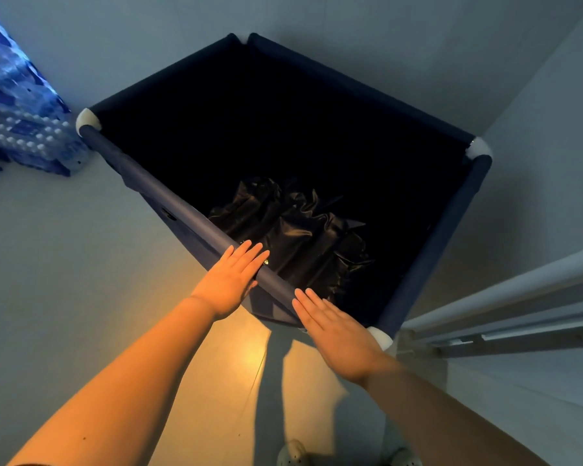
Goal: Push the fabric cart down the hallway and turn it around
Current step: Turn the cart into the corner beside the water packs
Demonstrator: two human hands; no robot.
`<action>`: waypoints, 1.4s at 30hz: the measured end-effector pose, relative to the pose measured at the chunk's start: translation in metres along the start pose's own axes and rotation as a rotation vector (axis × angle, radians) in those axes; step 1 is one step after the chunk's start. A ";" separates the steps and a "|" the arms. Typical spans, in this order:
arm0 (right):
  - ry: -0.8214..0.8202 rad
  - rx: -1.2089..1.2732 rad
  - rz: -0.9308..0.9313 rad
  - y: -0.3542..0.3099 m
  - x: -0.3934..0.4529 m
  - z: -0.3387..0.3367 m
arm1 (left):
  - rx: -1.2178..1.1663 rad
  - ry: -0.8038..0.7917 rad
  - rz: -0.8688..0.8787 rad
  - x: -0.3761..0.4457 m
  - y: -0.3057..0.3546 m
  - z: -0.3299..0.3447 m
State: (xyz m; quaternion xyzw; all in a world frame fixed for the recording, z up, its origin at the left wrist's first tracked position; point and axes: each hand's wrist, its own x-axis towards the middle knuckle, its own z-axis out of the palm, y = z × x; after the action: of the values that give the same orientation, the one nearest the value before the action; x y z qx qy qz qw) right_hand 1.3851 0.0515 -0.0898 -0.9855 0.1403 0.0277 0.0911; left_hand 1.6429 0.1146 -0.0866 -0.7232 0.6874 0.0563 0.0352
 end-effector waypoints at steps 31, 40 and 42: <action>-0.085 0.034 -0.245 0.024 0.021 -0.021 | -0.007 -0.099 -0.268 -0.004 0.013 -0.007; -0.038 -0.048 -0.194 0.039 0.002 -0.001 | -0.065 -0.020 -0.290 -0.013 0.042 -0.001; -0.050 -0.065 -0.152 0.039 0.000 -0.001 | -0.076 -0.001 -0.294 -0.014 0.046 0.001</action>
State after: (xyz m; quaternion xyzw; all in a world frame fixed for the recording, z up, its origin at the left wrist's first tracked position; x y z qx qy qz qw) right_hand 1.3742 0.0145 -0.0952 -0.9947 0.0618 0.0501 0.0645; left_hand 1.5959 0.1265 -0.0842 -0.8168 0.5716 0.0769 0.0159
